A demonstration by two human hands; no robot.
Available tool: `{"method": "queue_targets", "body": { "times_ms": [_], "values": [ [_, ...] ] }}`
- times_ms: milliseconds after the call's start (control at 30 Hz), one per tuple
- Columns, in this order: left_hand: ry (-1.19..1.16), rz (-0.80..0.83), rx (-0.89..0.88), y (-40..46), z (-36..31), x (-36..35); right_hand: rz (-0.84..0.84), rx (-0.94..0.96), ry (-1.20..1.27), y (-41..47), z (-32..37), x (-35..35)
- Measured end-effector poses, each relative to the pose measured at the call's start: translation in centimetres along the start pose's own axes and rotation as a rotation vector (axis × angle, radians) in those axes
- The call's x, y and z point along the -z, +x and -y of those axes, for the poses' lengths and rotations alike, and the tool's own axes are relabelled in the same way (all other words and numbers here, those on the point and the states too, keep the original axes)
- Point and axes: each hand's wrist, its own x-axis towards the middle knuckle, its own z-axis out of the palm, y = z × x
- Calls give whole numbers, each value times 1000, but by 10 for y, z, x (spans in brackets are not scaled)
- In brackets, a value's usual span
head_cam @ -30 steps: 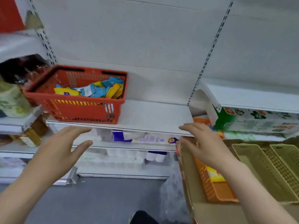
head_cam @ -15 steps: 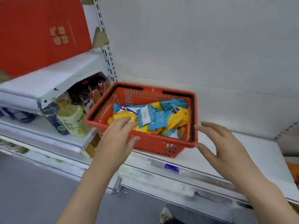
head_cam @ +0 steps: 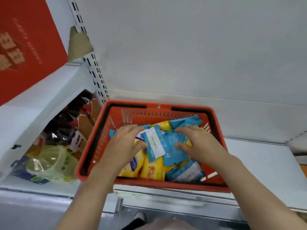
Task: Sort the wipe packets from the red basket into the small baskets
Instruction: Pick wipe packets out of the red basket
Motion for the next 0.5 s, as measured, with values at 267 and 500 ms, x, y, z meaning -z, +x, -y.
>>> {"method": "queue_targets", "body": {
  "times_ms": [267,500],
  "values": [
    [-56,306,-98,57,22,-4,192,-426,14,51,40,-36],
    [-43,523,-215,85,25,-30,-31,-551,565,41,14,-29]
  ]
}}
